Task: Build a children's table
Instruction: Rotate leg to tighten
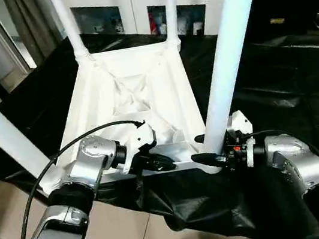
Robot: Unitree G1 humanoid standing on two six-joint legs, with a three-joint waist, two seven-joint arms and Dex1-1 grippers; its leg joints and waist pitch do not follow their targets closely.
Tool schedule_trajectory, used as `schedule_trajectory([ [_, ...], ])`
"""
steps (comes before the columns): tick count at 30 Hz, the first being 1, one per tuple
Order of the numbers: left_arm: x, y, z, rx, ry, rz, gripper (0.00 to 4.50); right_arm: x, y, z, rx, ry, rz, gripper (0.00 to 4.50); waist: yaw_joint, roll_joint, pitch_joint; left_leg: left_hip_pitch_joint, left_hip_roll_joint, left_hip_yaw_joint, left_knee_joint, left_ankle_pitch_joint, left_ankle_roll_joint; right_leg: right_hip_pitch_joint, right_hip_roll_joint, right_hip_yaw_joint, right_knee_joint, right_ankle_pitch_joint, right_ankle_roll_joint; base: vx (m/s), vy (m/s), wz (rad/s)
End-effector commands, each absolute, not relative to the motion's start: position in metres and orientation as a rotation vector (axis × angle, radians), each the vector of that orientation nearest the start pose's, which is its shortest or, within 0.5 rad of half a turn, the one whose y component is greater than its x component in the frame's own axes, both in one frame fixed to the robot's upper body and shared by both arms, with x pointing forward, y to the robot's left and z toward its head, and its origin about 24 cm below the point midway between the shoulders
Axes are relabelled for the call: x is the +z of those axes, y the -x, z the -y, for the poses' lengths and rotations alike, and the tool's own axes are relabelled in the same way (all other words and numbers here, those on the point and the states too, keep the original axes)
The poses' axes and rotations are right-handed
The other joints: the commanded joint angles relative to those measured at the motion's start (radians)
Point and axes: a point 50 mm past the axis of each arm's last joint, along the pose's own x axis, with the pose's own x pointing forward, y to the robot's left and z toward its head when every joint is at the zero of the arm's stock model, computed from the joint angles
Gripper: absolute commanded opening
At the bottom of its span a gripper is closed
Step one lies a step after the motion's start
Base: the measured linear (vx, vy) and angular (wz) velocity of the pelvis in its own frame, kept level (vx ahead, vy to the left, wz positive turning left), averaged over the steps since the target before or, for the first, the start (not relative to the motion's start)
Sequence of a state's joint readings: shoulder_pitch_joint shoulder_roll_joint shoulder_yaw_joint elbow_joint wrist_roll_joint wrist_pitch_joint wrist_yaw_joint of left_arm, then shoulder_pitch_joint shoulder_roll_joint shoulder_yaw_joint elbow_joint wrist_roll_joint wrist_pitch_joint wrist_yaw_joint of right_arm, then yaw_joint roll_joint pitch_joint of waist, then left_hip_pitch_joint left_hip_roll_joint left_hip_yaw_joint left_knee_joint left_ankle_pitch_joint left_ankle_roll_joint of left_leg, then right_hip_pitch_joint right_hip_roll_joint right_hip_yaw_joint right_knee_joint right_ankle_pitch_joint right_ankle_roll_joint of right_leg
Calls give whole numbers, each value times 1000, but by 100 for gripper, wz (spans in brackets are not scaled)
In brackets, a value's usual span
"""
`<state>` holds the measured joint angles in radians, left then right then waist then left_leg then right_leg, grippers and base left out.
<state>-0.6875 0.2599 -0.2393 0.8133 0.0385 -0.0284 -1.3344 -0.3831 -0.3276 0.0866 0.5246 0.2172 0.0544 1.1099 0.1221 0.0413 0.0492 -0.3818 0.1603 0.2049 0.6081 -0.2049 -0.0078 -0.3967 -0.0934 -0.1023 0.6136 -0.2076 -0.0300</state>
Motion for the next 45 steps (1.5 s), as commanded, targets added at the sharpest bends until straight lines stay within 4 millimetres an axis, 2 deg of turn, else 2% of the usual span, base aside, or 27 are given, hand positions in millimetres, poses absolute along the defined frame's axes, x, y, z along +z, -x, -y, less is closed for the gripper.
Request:
schedule_trajectory([
  [1,46,-327,-102,-1396,-304,-397,0,15,-286,149,1099,8,-341,256,-3,-16,-53,20,95,-42,-82,-160,75,43,-97,67,-76,-150,-234,0,0,0],
  [2,46,-331,-99,-1348,-299,-386,0,11,-290,148,1015,7,-350,256,-2,-12,-54,23,93,-43,-83,-184,56,46,-101,67,-82,-205,-222,0,0,0],
  [3,47,-334,-93,-1307,-286,-372,0,6,-294,146,913,-4,-358,256,-6,-13,-51,22,93,-43,-85,-190,46,42,-100,69,-86,-226,-214,0,0,0],
  [4,48,-336,-90,-1290,-283,-367,0,4,-295,145,874,-12,-361,256,-10,-14,-45,29,93,-47,-92,-237,20,39,-103,69,-97,-297,-200,0,0,0],
  [5,48,-337,-87,-1274,-279,-362,0,2,-296,145,838,-20,-364,255,-14,-10,-42,27,90,-50,-94,-260,9,42,-103,68,-101,-342,-189,0,0,0],
  [6,48,-339,-77,-1241,-277,-351,0,-3,-299,140,741,-50,-372,255,-22,-12,-32,40,88,-52,-100,-336,-16,36,-104,68,-123,-487,-145,0,0,0],
  [9,49,-341,-62,-1204,-274,-338,0,-8,-301,133,627,-81,-387,255,-29,-13,-32,50,86,-60,-106,-371,-33,37,-107,65,-136,-564,-110,0,0,0],
  [10,49,-341,-55,-1185,-272,-331,0,-10,-302,129,589,-82,-396,254,-29,-14,-33,52,85,-58,-108,-363,-25,37,-106,67,-141,-561,-100,0,0,0],
  [11,49,-341,-55,-1185,-272,-331,0,-10,-302,129,589,-82,-396,254,-27,-4,-33,54,85,-59,-109,-356,-25,35,-107,69,-141,-549,-101,0,0,0],
  [14,49,-340,-42,-1179,-269,-320,0,-12,-302,117,563,-78,-405,254,-37,-5,-35,49,90,-61,-119,-363,-28,42,-103,69,-136,-481,-116,0,0,0],
  [15,49,-339,-38,-1183,-270,-317,0,-11,-302,112,576,-74,-393,254,-36,2,-36,49,90,-61,-119,-362,-29,42,-104,69,-135,-463,-121,0,0,0],
  [17,49,-339,-37,-1185,-271,-316,0,-11,-302,111,581,-72,-390,254,-38,-1,-37,46,91,-60,-121,-361,-28,46,-103,69,-131,-413,-134,0,0,0],
  [18,49,-339,-36,-1186,-273,-315,0,-10,-302,108,592,-66,-381,310,-38,0,-36,48,91,-58,-121,-367,-25,43,-103,72,-130,-393,-146,0,0,0],
  [24,47,-337,-47,-1246,-289,-323,0,4,-303,109,703,-78,-297,345,-34,-2,-37,44,90,-56,-119,-346,-5,48,-109,75,-132,-403,-146,0,0,0],
  [27,47,-335,-57,-1300,-300,-332,0,12,-301,116,825,-51,-269,345,-31,-3,-39,43,91,-54,-118,-314,10,51,-106,74,-129,-358,-156,0,0,0],
  [28,46,-333,-68,-1354,-304,-345,0,19,-297,125,935,-16,-252,345,-28,-4,-40,40,93,-50,-117,-293,24,54,-104,75,-123,-322,-165,0,0,0],
  [31,46,-329,-81,-1432,-311,-369,0,25,-293,138,1033,6,-250,345,-20,-6,-51,28,94,-45,-106,-201,65,61,-104,72,-102,-204,-200,0,0,0],
  [33,47,-327,-87,-1458,-308,-377,0,27,-291,144,1077,3,-258,345,-20,-14,-62,20,93,-43,-91,-75,117,65,-99,67,-73,7,-248,57,-17,-2],
  [34,47,-327,-87,-1458,-308,-377,0,27,-291,144,1077,3,-258,345,-17,-12,-65,18,91,-43,-85,-43,132,65,-99,66,-63,64,-260,55,-10,-3],
  [35,47,-327,-89,-1468,-304,-380,0,28,-290,147,1094,3,-261,345,-15,-16,-68,15,89,-41,-73,10,170,58,-97,66,-50,164,-277,51,-2,-1],
  [36,48,-326,-96,-1489,-303,-391,0,30,-288,154,1134,6,-273,345,-13,-16,-69,15,88,-40,-66,30,198,54,-95,64,-42,208,-291,0,0,0],
  [38,48,-324,-102,-1513,-296,-403,0,32,-288,157,1155,8,-278,345,-9,-16,-71,12,86,-40,-61,40,216,55,-97,62,-39,220,-290,0,0,0],
  [39,48,-322,-107,-1539,-292,-418,0,33,-288,161,1169,8,-278,345,-5,-17,-73,6,87,-41,-55,52,232,51,-97,61,-34,220,-282,0,0,0],
  [40,48,-321,-109,-1554,-290,-427,0,34,-288,162,1171,8,-278,345,-5,-18,-70,4,89,-41,-56,41,230,49,-97,61,-36,199,-280,0,0,0],
  [42,48,-319,-113,-1574,-287,-441,0,35,-289,165,1174,7,-276,322,-4,-14,-61,7,94,-40,-66,-45,194,45,-97,60,-54,35,-267,0,0,0],
  [44,47,-318,-115,-1573,-287,-442,0,37,-290,167,1175,3,-271,313,-4,-14,-59,11,95,-40,-70,-76,166,45,-96,62,-60,-29,-260,0,0,0],
  [45,47,-318,-116,-1568,-289,-443,0,37,-290,167,1176,2,-269,308,-6,-15,-56,15,98,-40,-77,-111,131,42,-92,64,-65,-80,-256,0,0,0],
])
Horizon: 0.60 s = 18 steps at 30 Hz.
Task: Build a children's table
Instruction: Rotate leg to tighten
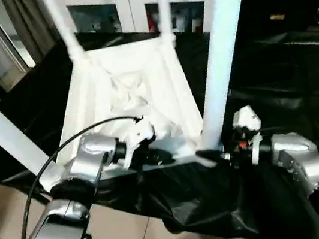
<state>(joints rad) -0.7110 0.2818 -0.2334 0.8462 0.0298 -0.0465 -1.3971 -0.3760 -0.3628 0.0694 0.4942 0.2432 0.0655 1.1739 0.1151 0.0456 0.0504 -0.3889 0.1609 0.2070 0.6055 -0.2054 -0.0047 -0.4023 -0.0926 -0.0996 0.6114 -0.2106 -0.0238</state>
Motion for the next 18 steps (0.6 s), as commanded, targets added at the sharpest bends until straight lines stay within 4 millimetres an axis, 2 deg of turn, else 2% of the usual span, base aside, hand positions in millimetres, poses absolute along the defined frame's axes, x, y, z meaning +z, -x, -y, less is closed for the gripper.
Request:
schedule_trajectory([
  [1,47,-318,-117,-1566,-290,-444,0,38,-290,167,1178,2,-268,296,2,-19,-57,24,98,-42,-76,-122,118,47,-94,63,-64,-88,-261,0,0,0],
  [2,47,-318,-117,-1566,-289,-445,0,37,-290,166,1187,-3,-267,275,1,-19,-56,23,97,-42,-77,-130,102,49,-96,64,-64,-96,-260,0,0,0],
  [5,46,-317,-118,-1567,-286,-444,0,36,-288,164,1206,-7,-268,265,2,-21,-59,21,95,-41,-76,-110,96,52,-98,66,-59,-59,-262,0,0,0],
  [8,46,-316,-117,-1562,-286,-441,0,34,-286,162,1221,-13,-275,257,3,-24,-63,18,91,-39,-68,-62,123,55,-99,65,-51,8,-268,0,0,0],
  [14,45,-319,-111,-1505,-283,-415,0,24,-277,159,1197,-53,-293,255,8,-23,-64,18,92,-40,-65,-53,139,53,-97,63,-52,-1,-262,0,0,0],
  [16,45,-321,-109,-1474,-284,-402,0,21,-278,158,1157,-58,-297,254,8,-22,-61,20,93,-39,-69,-82,125,51,-97,63,-59,-49,-257,0,0,0],
  [17,45,-326,-104,-1410,-277,-381,0,16,-280,157,1079,-64,-299,254,7,-20,-58,21,93,-40,-71,-104,111,49,-97,65,-64,-83,-252,0,0,0],
  [18,46,-331,-97,-1350,-268,-361,0,10,-283,155,981,-68,-307,254,5,-19,-52,28,95,-40,-78,-149,82,43,-98,67,-74,-142,-246,0,0,0],
])
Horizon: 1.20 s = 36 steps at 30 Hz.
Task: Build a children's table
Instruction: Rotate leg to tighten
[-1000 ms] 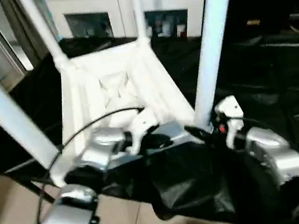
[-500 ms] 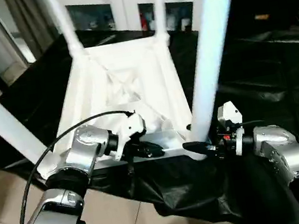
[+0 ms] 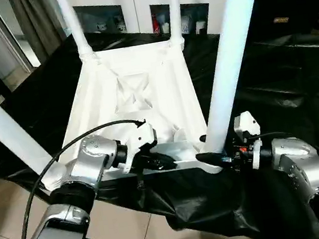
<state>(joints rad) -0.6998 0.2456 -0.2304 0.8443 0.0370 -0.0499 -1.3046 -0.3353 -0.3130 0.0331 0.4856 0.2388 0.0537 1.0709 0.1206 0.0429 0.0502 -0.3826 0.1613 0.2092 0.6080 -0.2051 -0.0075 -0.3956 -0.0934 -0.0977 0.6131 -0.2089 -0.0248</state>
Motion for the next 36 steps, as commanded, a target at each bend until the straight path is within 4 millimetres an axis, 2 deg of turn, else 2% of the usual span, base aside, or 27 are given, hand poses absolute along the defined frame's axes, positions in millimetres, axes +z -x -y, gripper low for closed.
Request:
schedule_trajectory([
  [1,46,-331,-96,-1343,-266,-359,0,10,-284,155,968,-68,-308,254,-3,-19,-51,23,93,-45,-84,-169,70,39,-99,65,-80,-178,-237,0,0,0],
  [2,46,-332,-94,-1329,-264,-354,0,8,-285,155,937,-67,-312,254,-5,-20,-51,23,92,-46,-85,-179,57,42,-100,65,-82,-206,-228,0,0,0],
  [3,47,-336,-89,-1281,-262,-337,0,4,-286,154,883,-69,-319,254,-10,-21,-48,25,90,-47,-89,-209,33,40,-101,66,-93,-275,-207,0,0,0],
  [4,48,-339,-84,-1246,-259,-323,0,2,-287,151,857,-69,-321,254,-11,-20,-44,28,90,-47,-91,-230,27,38,-102,67,-99,-310,-199,0,0,0],
  [5,49,-340,-79,-1233,-252,-318,0,-3,-288,149,800,-77,-334,254,-13,-15,-34,34,87,-48,-94,-281,15,34,-103,68,-113,-399,-178,0,0,0],
  [6,49,-340,-79,-1232,-252,-317,0,-3,-288,149,797,-77,-335,254,-17,-18,-29,42,85,-52,-98,-329,0,33,-106,67,-125,-498,-153,0,0,0],
  [7,50,-342,-70,-1200,-255,-306,0,-9,-291,144,702,-98,-354,254,-18,-18,-30,41,85,-56,-99,-334,-6,36,-109,67,-127,-528,-139,0,0,0],
  [8,50,-343,-68,-1193,-254,-303,0,-10,-292,143,676,-102,-358,254,-19,-18,-32,43,86,-58,-101,-333,-12,36,-110,68,-129,-540,-130,0,0,0],
  [9,52,-344,-56,-1164,-248,-291,0,-16,-297,137,547,-126,-383,254,-24,-17,-33,45,87,-60,-108,-327,-22,36,-106,67,-130,-525,-120,0,0,0],
  [10,52,-344,-53,-1160,-247,-289,0,-17,-298,136,528,-131,-389,254,-26,-16,-34,45,87,-61,-111,-327,-27,36,-106,66,-130,-518,-121,0,0,0],
  [11,52,-345,-50,-1153,-247,-287,0,-19,-298,133,506,-136,-396,254,-29,-9,-35,44,88,-64,-113,-329,-30,41,-107,65,-129,-500,-124,0,0,0],
  [12,52,-344,-46,-1151,-246,-284,0,-20,-300,129,480,-137,-401,254,-31,-13,-33,46,88,-61,-114,-340,-26,36,-105,68,-133,-483,-126,0,0,0],
  [13,52,-344,-41,-1153,-247,-282,0,-20,-301,122,476,-136,-401,254,-32,-9,-30,50,88,-60,-114,-358,-26,32,-105,69,-134,-492,-128,0,0,0],
  [14,52,-343,-38,-1155,-248,-281,0,-20,-301,118,474,-136,-399,254,-35,-11,-28,51,85,-60,-114,-374,-26,31,-104,68,-138,-510,-127,0,0,0],
  [15,51,-342,-36,-1167,-258,-281,0,-17,-301,111,514,-115,-370,254,-37,-9,-29,49,85,-65,-116,-389,-26,38,-109,67,-141,-545,-114,0,0,0],
  [16,51,-342,-36,-1170,-262,-281,0,-16,-301,109,528,-108,-360,289,-36,-9,-32,49,86,-65,-116,-385,-23,38,-109,68,-141,-536,-110,0,0,0],
  [17,50,-341,-36,-1182,-267,-283,0,-14,-300,107,557,-96,-342,310,-35,-5,-33,50,88,-64,-118,-375,-21,38,-107,69,-138,-499,-116,0,0,0],
  [18,48,-339,-37,-1195,-271,-286,0,-13,-299,107,579,-97,-330,326,-36,-8,-35,44,89,-63,-121,-353,-14,43,-104,69,-133,-447,-126,0,0,0],
  [22,46,-336,-42,-1242,-276,-295,0,-6,-299,112,654,-111,-300,358,-31,-9,-35,43,89,-56,-120,-319,9,46,-107,72,-129,-372,-161,0,0,0],
  [26,44,-333,-49,-1298,-281,-308,0,5,-297,123,779,-80,-261,358,-26,-10,-36,39,91,-53,-118,-285,33,51,-105,71,-123,-330,-176,0,0,0],
  [28,43,-330,-60,-1358,-299,-329,0,19,-294,142,912,-44,-234,358,-19,-11,-41,35,92,-49,-112,-248,56,58,-102,69,-117,-290,-187,0,0,0],
  [29,42,-330,-62,-1366,-302,-332,0,20,-293,145,927,-38,-233,358,-14,-10,-46,31,91,-47,-107,-204,74,61,-102,67,-109,-235,-197,0,0,0],
  [30,42,-328,-69,-1407,-316,-348,0,27,-292,158,987,-8,-234,358,-12,-8,-50,28,91,-46,-103,-164,93,62,-100,65,-101,-173,-211,0,0,0],
  [32,41,-327,-74,-1432,-324,-357,0,32,-291,165,1018,7,-235,358,-8,-10,-56,26,92,-46,-96,-120,112,63,-98,63,-89,-97,-226,0,0,0],
  [33,42,-326,-79,-1452,-329,-364,0,34,-291,170,1033,27,-237,358,-5,-9,-63,21,91,-46,-87,-55,145,63,-97,60,-72,22,-251,0,0,0],
  [35,42,-325,-83,-1467,-333,-372,0,35,-291,175,1046,39,-242,358,-2,-8,-68,17,91,-46,-73,6,182,55,-95,60,-53,139,-276,0,0,0],
  [36,42,-325,-84,-1471,-334,-374,0,36,-291,176,1051,40,-245,358,-1,-6,-67,18,92,-44,-68,9,195,49,-94,59,-48,163,-288,0,0,0],
])
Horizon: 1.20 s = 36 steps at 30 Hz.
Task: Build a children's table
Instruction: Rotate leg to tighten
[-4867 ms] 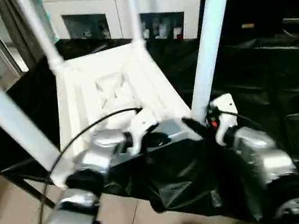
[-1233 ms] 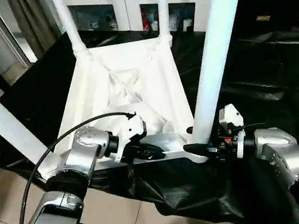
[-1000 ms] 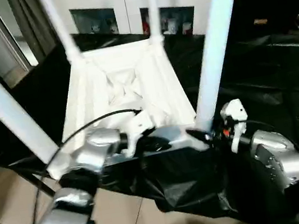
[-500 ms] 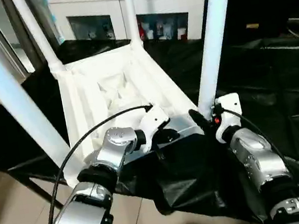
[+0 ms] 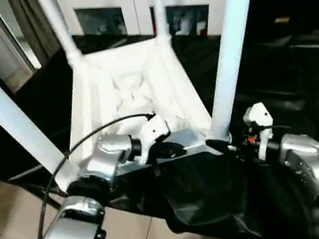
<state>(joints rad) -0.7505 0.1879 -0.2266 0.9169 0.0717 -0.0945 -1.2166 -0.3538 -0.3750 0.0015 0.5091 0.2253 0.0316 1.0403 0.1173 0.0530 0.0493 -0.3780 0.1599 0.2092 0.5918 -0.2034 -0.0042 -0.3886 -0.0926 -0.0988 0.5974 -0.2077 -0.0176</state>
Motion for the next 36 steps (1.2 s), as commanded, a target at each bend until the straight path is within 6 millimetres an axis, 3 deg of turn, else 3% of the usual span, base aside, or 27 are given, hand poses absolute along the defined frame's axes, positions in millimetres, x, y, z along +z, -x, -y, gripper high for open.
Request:
schedule_trajectory([
  [1,42,-323,-90,-1494,-335,-385,0,37,-291,180,1076,50,-251,358,2,-16,-66,10,93,-45,-51,5,197,44,-95,58,-32,161,-297,0,0,0],
  [2,42,-323,-90,-1494,-335,-385,0,37,-291,180,1076,50,-251,358,4,-16,-69,12,94,-45,-50,3,198,44,-96,57,-32,157,-297,0,0,0],
  [4,43,-322,-95,-1516,-333,-397,0,39,-290,181,1102,38,-256,345,3,-16,-67,3,94,-46,-47,0,205,42,-96,56,-30,142,-296,0,0,0],
  [6,43,-321,-100,-1526,-331,-402,0,42,-290,180,1128,11,-245,335,3,-15,-62,5,96,-45,-53,-62,180,41,-97,56,-41,45,-290,0,0,0],
  [11,43,-320,-101,-1533,-330,-404,0,40,-289,178,1147,1,-248,295,2,-18,-59,9,98,-44,-61,-119,119,41,-99,62,-47,-33,-284,0,0,0],
  [14,43,-319,-101,-1537,-326,-402,0,38,-288,176,1161,-5,-256,266,2,-20,-58,8,95,-43,-59,-103,119,41,-97,63,-45,-12,-283,0,0,0],
  [23,41,-326,-96,-1416,-335,-382,0,26,-280,166,1114,-40,-287,252,5,-22,-57,8,94,-42,-57,-90,134,38,-96,63,-47,-23,-270,0,0,0],
  [25,42,-329,-94,-1378,-333,-375,0,22,-280,164,1067,-42,-291,252,7,-21,-52,11,95,-43,-62,-130,113,36,-99,64,-58,-95,-260,0,0,0],
  [28,44,-336,-80,-1278,-313,-340,0,4,-285,156,842,-57,-313,251,-1,-21,-40,20,95,-46,-76,-239,41,29,-102,68,-82,-285,-222,0,0,0],
  [29,45,-338,-76,-1261,-312,-333,0,0,-287,154,782,-66,-328,251,-8,-16,-34,28,92,-52,-82,-302,7,27,-107,67,-96,-399,-195,0,0,0],
  [30,45,-338,-74,-1248,-312,-329,0,-3,-288,153,736,-73,-340,251,-17,-19,-24,34,90,-57,-88,-371,-21,24,-106,65,-110,-523,-160,0,0,0],
  [32,46,-340,-65,-1218,-310,-317,0,-9,-293,148,607,-126,-363,251,-26,-16,-29,39,90,-67,-94,-406,-44,30,-111,62,-119,-595,-120,0,0,0],
  [35,47,-341,-54,-1196,-302,-308,0,-15,-297,143,489,-168,-390,251,-36,-10,-30,42,91,-72,-102,-428,-53,32,-110,60,-127,-584,-104,0,0,0],
  [36,48,-342,-51,-1193,-301,-307,0,-16,-298,140,467,-167,-396,251,-42,-10,-27,50,89,-71,-106,-461,-58,28,-106,57,-133,-579,-104,0,0,0],
])
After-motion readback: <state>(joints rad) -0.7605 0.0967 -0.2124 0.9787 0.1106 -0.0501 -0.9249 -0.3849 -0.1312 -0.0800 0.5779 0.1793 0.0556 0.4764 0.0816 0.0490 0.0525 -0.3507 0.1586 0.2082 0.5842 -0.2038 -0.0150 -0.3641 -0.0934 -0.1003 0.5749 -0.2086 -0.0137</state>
